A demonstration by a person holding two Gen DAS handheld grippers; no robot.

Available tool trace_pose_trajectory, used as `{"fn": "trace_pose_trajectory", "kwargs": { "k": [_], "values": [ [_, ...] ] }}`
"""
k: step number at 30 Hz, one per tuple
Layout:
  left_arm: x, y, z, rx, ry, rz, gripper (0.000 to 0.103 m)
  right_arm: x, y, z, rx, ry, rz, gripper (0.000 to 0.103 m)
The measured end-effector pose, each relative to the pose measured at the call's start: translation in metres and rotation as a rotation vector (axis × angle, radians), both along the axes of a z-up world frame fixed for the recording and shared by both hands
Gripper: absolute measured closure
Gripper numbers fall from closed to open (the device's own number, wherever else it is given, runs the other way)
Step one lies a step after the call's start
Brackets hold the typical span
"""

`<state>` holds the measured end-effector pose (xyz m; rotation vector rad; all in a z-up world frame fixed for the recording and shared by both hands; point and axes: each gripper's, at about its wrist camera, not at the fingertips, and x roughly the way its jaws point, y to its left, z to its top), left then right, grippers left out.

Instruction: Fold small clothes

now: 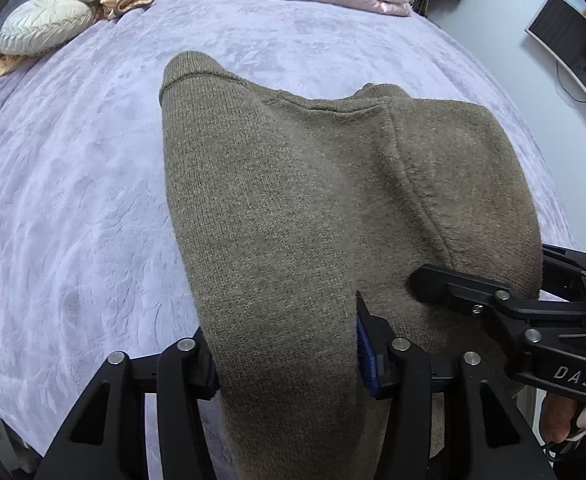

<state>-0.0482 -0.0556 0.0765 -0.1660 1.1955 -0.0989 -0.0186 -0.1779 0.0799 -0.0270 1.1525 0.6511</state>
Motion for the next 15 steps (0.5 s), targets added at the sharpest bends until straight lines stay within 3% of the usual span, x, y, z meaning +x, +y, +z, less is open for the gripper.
{"fn": "trace_pose_trajectory", "kwargs": {
  "k": [3,7,9,12,15],
  "values": [
    [0.001,0.005,-0.011,0.009,0.007,0.020,0.035,0.006,-0.001,-0.014,-0.006,0.027,-0.010,0.064],
    [-0.002,0.009,-0.015,-0.017,-0.007,0.017,0.033,0.012,-0.008,-0.027,0.014,0.058,-0.027,0.064],
    [-0.002,0.009,-0.016,0.002,-0.011,0.022,0.026,0.014,-0.012,-0.031,0.029,0.071,-0.032,0.063],
    [-0.003,0.007,-0.018,0.011,-0.026,0.017,0.025,0.016,-0.016,-0.038,0.043,0.080,-0.041,0.061],
    [-0.004,0.008,-0.020,0.009,-0.034,0.016,0.025,0.016,-0.020,-0.043,0.052,0.077,-0.048,0.054]
  ]
}}
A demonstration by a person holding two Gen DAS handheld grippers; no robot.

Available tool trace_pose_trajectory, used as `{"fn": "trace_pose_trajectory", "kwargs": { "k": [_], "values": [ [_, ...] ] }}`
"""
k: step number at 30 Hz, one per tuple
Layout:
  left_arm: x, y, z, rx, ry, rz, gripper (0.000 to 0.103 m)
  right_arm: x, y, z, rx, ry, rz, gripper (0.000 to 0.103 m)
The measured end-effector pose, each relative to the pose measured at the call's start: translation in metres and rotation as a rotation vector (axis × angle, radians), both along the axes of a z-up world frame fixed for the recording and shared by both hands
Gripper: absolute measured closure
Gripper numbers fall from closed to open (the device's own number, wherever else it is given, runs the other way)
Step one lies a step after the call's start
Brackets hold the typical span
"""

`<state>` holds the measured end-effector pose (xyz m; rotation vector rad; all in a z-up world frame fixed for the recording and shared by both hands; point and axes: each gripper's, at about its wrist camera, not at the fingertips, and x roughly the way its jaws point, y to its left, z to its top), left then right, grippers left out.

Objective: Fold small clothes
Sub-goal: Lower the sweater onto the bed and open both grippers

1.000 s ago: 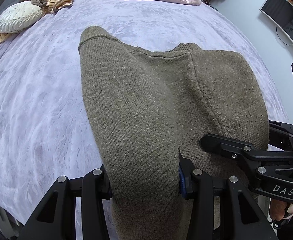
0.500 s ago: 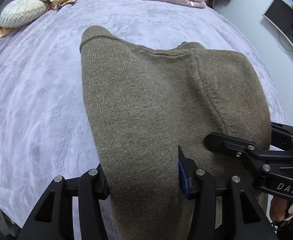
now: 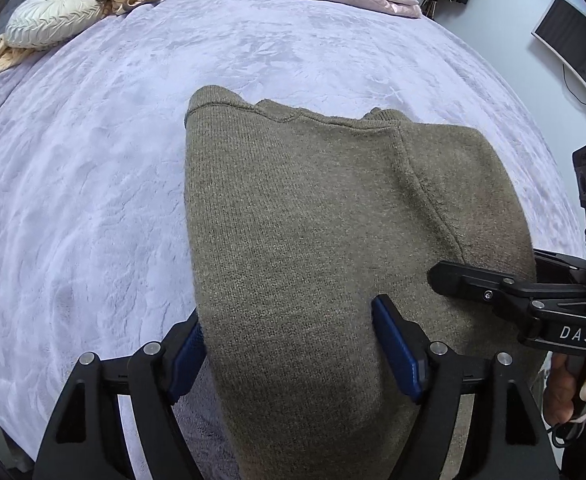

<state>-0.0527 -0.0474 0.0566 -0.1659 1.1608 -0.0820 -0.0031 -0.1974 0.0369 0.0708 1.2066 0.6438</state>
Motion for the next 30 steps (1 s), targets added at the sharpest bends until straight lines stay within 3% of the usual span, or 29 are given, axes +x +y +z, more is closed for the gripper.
{"fn": "trace_pose_trajectory", "kwargs": {
  "k": [2,6,11,15,20,24,25,26,30],
  "values": [
    [0.000,0.003,-0.002,0.000,0.002,0.014,0.012,0.002,-0.005,-0.007,0.010,0.021,-0.012,0.039],
    [-0.003,0.010,0.004,-0.007,0.006,0.052,0.010,0.003,-0.019,-0.010,0.070,0.064,-0.044,0.036],
    [-0.030,0.018,0.041,0.068,-0.097,0.080,0.010,-0.027,-0.028,0.031,0.008,-0.102,-0.053,0.036],
    [-0.050,0.015,0.038,0.156,-0.091,0.081,0.010,-0.073,-0.021,0.064,0.051,-0.237,0.086,0.034],
    [-0.060,0.017,0.022,0.147,-0.062,0.089,0.010,-0.100,-0.009,0.056,0.074,-0.216,0.205,0.033],
    [-0.059,0.018,0.009,0.122,-0.034,0.090,0.010,-0.094,-0.011,0.026,0.036,-0.147,0.177,0.033],
    [-0.059,0.018,0.007,0.131,-0.034,0.092,0.005,-0.092,-0.013,0.021,0.039,-0.142,0.170,0.033],
    [-0.058,0.018,0.006,0.148,-0.036,0.098,0.000,-0.092,-0.015,0.018,0.049,-0.139,0.165,0.033],
    [-0.054,0.017,0.016,0.159,-0.042,0.104,0.000,-0.090,-0.018,0.020,0.066,-0.135,0.173,0.033]
  ]
}}
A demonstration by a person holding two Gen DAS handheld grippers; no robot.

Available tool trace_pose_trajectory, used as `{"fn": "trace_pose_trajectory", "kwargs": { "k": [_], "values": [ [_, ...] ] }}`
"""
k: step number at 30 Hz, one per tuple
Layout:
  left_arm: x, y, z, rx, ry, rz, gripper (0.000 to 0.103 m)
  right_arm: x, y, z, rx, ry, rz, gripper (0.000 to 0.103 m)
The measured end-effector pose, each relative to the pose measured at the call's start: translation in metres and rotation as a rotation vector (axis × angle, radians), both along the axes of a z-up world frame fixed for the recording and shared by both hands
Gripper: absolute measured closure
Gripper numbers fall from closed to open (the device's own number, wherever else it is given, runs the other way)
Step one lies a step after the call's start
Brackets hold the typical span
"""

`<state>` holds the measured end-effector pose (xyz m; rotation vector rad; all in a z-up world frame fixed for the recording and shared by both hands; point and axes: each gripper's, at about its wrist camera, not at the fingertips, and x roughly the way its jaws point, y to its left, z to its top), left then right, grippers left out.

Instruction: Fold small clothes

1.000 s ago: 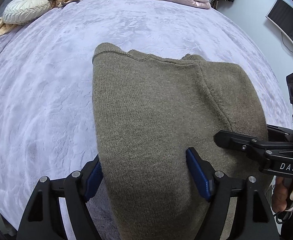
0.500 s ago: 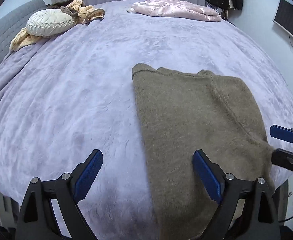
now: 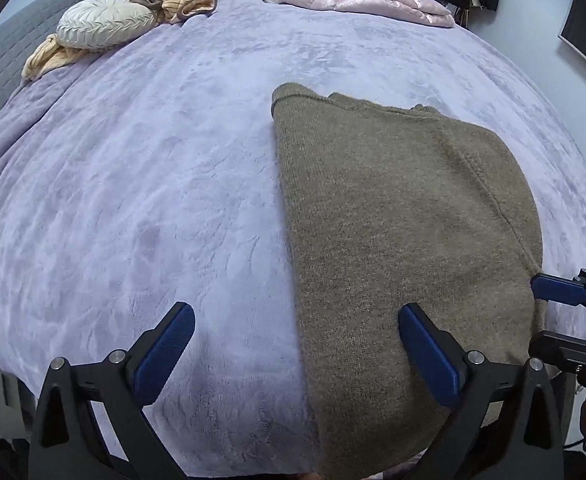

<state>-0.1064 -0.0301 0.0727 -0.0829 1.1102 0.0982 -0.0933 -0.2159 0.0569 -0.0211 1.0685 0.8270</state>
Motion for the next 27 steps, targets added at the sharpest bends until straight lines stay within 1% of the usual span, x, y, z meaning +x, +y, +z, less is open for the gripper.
{"fn": "trace_pose_trajectory", "kwargs": {
  "k": [1,3,5,6,8,11,13,15,17,20,23,25,27],
  "values": [
    [0.003,-0.002,0.005,0.011,-0.009,-0.005,0.000,0.003,-0.001,0.006,0.009,-0.002,0.007,0.033],
    [0.014,-0.007,0.012,0.035,-0.022,-0.010,0.000,0.012,0.000,0.019,0.023,-0.039,0.009,0.032],
    [0.026,-0.011,0.011,0.063,-0.016,-0.007,0.000,0.029,0.006,0.029,0.015,-0.074,0.017,0.031],
    [0.034,-0.012,0.009,0.082,-0.007,-0.001,0.000,0.040,0.011,0.030,0.023,-0.075,0.030,0.031],
    [0.044,-0.012,0.004,0.085,0.010,0.005,0.000,0.062,0.019,0.023,0.025,-0.035,0.039,0.030],
    [0.050,-0.013,-0.003,0.094,0.026,-0.002,0.000,0.093,0.029,0.003,-0.025,0.005,0.010,0.031],
    [0.052,-0.015,-0.007,0.100,0.034,-0.006,0.000,0.106,0.027,-0.007,0.002,0.052,-0.006,0.031],
    [0.051,-0.014,-0.010,0.091,0.039,-0.005,0.000,0.112,0.025,-0.014,0.023,0.075,-0.015,0.031],
    [0.049,-0.015,-0.007,0.091,0.039,-0.001,0.000,0.112,0.024,-0.015,0.024,0.076,-0.022,0.031],
    [0.045,-0.019,0.002,0.119,0.034,-0.005,0.000,0.100,0.022,-0.002,0.005,0.054,-0.033,0.031],
    [0.039,-0.022,0.010,0.124,0.035,0.000,0.000,0.078,0.020,0.013,-0.060,-0.008,-0.016,0.030],
    [0.033,-0.023,0.014,0.112,0.035,0.000,0.000,0.059,0.021,0.022,-0.131,-0.040,-0.011,0.030],
    [0.027,-0.024,0.019,0.098,0.019,0.006,0.000,0.039,0.023,0.033,-0.178,-0.081,0.012,0.030]
  ]
}}
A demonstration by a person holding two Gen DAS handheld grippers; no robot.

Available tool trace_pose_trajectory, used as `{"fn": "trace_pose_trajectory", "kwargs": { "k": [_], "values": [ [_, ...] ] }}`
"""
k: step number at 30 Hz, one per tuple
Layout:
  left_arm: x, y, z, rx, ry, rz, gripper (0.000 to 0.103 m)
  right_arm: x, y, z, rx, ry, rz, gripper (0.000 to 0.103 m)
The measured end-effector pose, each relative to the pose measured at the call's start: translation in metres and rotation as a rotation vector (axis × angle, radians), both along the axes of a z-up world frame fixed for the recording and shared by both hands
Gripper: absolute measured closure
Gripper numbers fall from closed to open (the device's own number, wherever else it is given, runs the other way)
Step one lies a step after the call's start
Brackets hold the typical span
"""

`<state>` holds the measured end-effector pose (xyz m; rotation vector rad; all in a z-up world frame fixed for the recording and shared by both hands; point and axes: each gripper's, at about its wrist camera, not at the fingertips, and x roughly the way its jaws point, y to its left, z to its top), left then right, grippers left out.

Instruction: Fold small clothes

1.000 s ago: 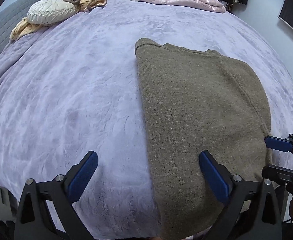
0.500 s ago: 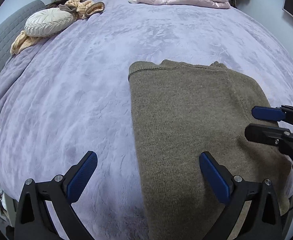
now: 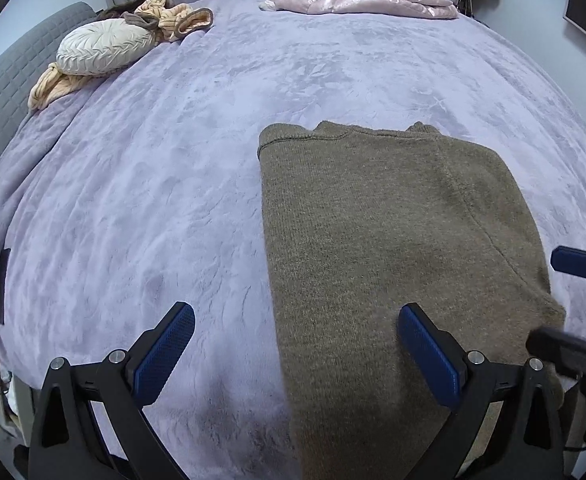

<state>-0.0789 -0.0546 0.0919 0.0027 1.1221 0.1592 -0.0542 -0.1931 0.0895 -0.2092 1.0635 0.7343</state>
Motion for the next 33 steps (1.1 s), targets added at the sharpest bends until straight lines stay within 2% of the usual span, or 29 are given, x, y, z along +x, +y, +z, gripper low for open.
{"fn": "trace_pose_trajectory", "kwargs": {
  "k": [2,8,12,14,18,23,33],
  "values": [
    [-0.006,-0.003,0.005,-0.013,-0.014,0.001,0.000,-0.018,0.000,0.009,-0.036,-0.030,0.017,0.023],
    [-0.020,-0.007,0.012,-0.076,-0.025,0.004,0.000,-0.050,0.007,0.012,-0.142,-0.087,0.007,0.023],
    [-0.025,-0.002,0.012,-0.088,-0.016,0.055,0.000,-0.056,0.005,0.009,-0.189,-0.105,-0.021,0.023],
    [-0.029,0.001,0.013,-0.089,-0.054,0.083,0.000,-0.058,0.006,0.008,-0.209,-0.119,-0.025,0.023],
    [-0.032,-0.003,0.018,-0.037,-0.084,0.094,0.000,-0.059,0.009,0.008,-0.212,-0.126,-0.029,0.023],
    [-0.033,-0.010,0.020,-0.046,-0.076,0.064,0.000,-0.056,0.009,0.008,-0.202,-0.123,-0.035,0.023],
    [-0.030,-0.017,0.018,-0.008,-0.060,0.059,0.000,-0.051,0.003,0.015,-0.185,-0.133,-0.044,0.023]
  ]
}}
